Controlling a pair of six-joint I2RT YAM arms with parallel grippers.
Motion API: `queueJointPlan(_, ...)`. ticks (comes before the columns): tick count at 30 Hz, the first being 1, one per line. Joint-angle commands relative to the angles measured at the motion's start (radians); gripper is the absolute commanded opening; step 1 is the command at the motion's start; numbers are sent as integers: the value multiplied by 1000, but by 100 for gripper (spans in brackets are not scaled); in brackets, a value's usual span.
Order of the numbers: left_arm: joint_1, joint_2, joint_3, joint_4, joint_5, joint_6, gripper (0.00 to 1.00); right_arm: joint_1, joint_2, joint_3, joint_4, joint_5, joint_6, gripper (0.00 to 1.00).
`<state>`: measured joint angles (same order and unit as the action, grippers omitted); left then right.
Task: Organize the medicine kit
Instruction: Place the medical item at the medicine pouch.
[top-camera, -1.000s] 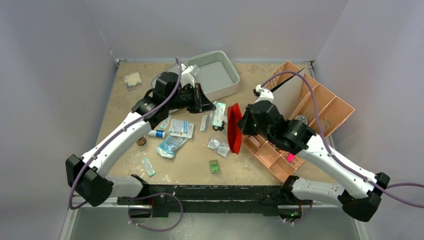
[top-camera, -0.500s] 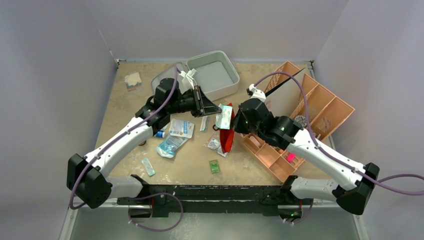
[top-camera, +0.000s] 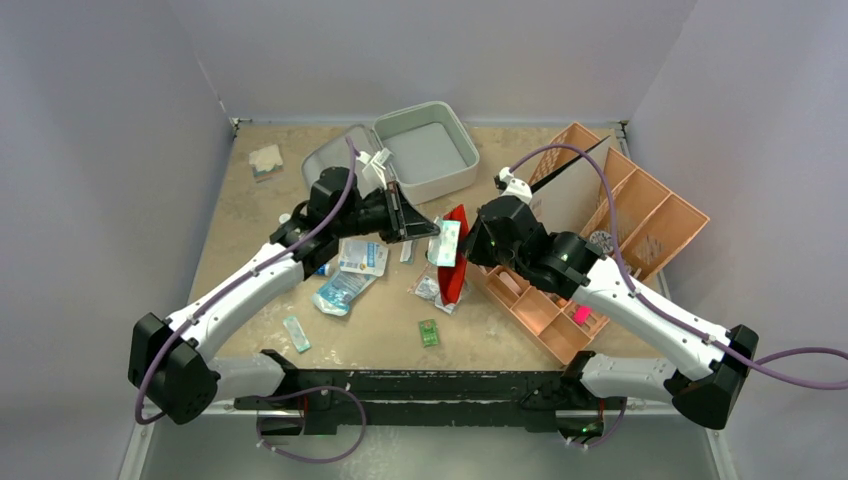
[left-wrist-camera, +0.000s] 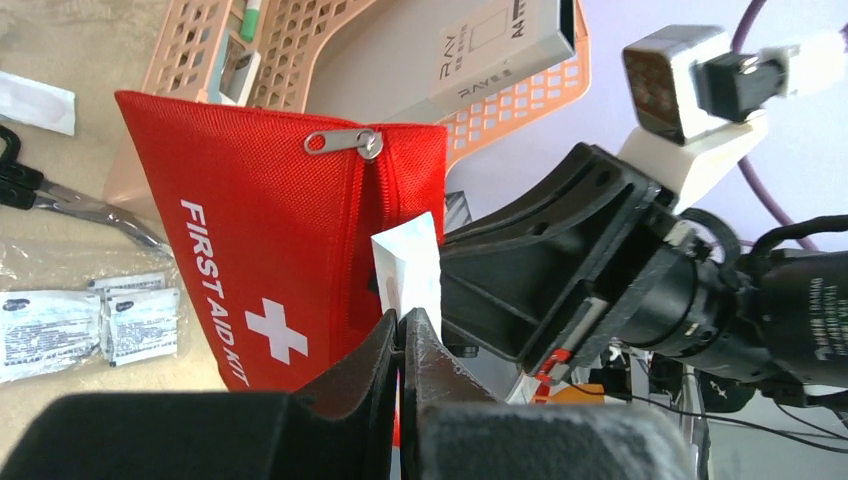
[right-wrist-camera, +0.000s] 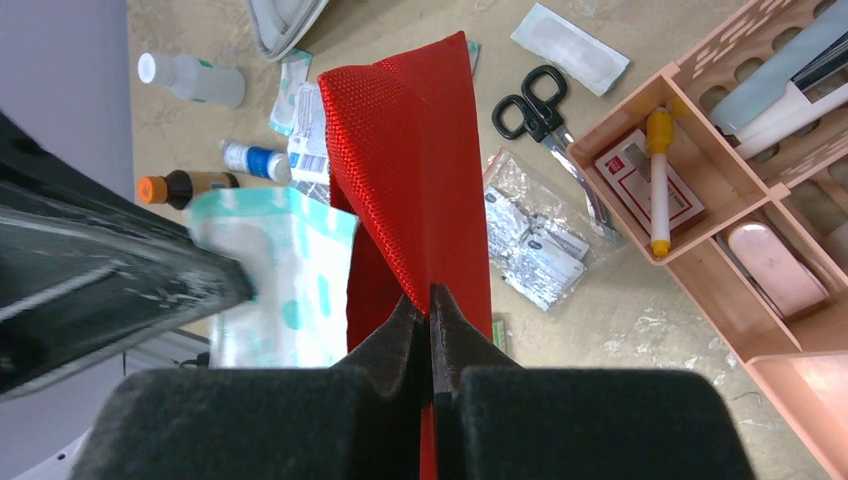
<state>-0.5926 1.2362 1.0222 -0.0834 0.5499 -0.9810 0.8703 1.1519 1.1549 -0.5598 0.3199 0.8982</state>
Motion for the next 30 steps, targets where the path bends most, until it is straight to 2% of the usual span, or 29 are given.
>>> queueJointPlan(1,-24,16,-39,110,-7,-16,0,1,0,14,49,8,24,0)
queueJointPlan(6,-50,70,-41,132,-9,-4,0,0,5,15,59,-4,22,0)
queueJointPlan(14,-112,110,65,-130,-192,170,0,1,12,8,67,-11,22,0)
queueJointPlan(17,-138,115,83,-164,-243,195,0,1,17,7,72,-16,21,0)
queueJointPlan(20,-147,118,92,-164,-230,194,1,1,20,8,65,-16,20,0)
queueJointPlan(25,-150,104,131,-232,-197,224,24,0,13,-2,49,4,16,0)
queueJointPlan(30,-150,48,153,-262,-180,262,37,0,11,-28,50,6,14,0)
